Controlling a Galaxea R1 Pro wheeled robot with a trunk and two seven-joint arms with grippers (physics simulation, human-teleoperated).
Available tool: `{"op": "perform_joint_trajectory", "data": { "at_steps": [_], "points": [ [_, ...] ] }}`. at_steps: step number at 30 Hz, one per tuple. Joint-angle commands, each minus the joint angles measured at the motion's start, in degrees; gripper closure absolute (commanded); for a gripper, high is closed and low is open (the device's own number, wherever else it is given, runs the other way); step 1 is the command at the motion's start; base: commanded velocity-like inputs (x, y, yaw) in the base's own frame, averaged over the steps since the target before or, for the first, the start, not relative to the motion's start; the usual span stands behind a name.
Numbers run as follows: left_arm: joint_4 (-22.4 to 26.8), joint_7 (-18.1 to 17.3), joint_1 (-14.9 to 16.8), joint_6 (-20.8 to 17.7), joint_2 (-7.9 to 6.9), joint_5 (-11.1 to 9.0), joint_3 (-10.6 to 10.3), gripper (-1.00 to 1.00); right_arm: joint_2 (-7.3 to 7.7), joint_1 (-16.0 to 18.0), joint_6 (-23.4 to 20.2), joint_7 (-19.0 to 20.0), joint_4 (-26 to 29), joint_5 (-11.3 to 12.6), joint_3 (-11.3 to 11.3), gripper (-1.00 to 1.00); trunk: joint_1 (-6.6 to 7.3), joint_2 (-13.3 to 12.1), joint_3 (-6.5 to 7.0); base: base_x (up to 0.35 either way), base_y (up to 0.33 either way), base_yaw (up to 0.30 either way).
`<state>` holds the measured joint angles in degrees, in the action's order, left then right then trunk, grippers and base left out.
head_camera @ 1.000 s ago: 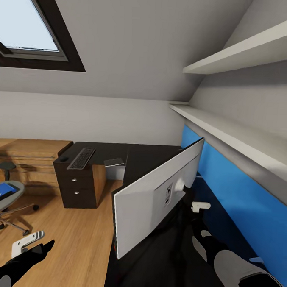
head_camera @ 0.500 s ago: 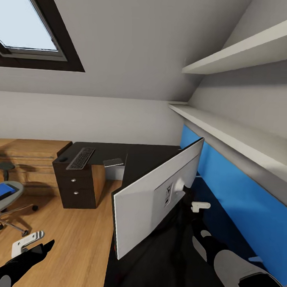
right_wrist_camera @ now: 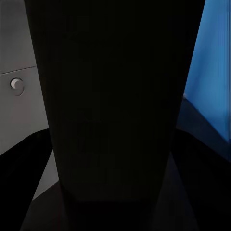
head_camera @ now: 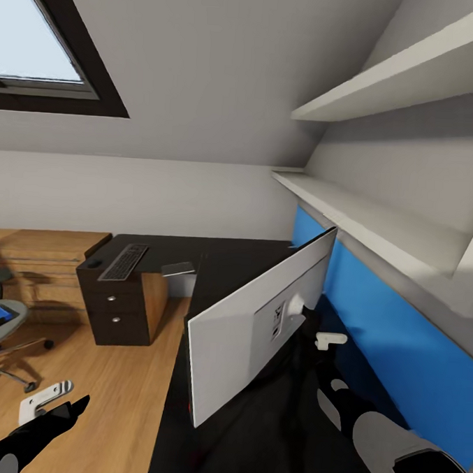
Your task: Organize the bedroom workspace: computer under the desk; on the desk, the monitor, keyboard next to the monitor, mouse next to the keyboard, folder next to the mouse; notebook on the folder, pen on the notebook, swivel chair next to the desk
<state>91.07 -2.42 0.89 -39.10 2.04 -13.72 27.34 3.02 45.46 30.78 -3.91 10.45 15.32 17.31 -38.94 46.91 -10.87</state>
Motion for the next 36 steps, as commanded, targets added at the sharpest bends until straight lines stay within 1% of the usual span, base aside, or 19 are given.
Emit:
{"op": "perform_joint_trajectory", "data": {
  "at_steps": [1,14,22,25,31,36],
  "points": [
    [0.07,-0.27,0.07,-0.36,0.06,-0.10,0.17,-1.00,0.03,0.07,0.12,-0.40,0.10,-0.03,0.62,1.00,-0.02,0.07,-0.08,0.052,-0.115,0.000],
    [0.07,-0.27,0.07,-0.36,0.06,-0.08,0.17,-1.00,0.05,0.07,0.20,-0.40,0.10,-0.03,0.62,1.00,-0.02,0.07,-0.08,0.018,-0.023,0.000],
    [0.07,-0.26,0.07,-0.36,0.06,-0.08,0.17,-1.00,0.07,0.07,0.22,-0.40,0.10,-0.03,0.62,1.00,-0.02,0.07,-0.08,0.243,0.000,0.000],
    [0.07,-0.28,0.07,-0.36,0.06,-0.08,0.17,-1.00,0.33,0.07,0.25,-0.40,0.10,0.04,0.62,1.00,-0.02,0.07,-0.08,0.133,0.000,0.000],
    [0.07,-0.26,0.07,-0.36,0.06,-0.08,0.17,-1.00,0.65,0.07,0.24,-0.40,0.10,0.06,0.62,1.00,-0.02,0.07,-0.08,0.011,-0.008,0.000],
    [0.07,-0.24,0.07,-0.35,0.06,-0.08,0.15,-1.00,0.67,0.07,0.25,-0.40,0.10,0.06,0.62,1.00,-0.02,0.07,-0.08,0.000,-0.112,0.000]
  ]
}}
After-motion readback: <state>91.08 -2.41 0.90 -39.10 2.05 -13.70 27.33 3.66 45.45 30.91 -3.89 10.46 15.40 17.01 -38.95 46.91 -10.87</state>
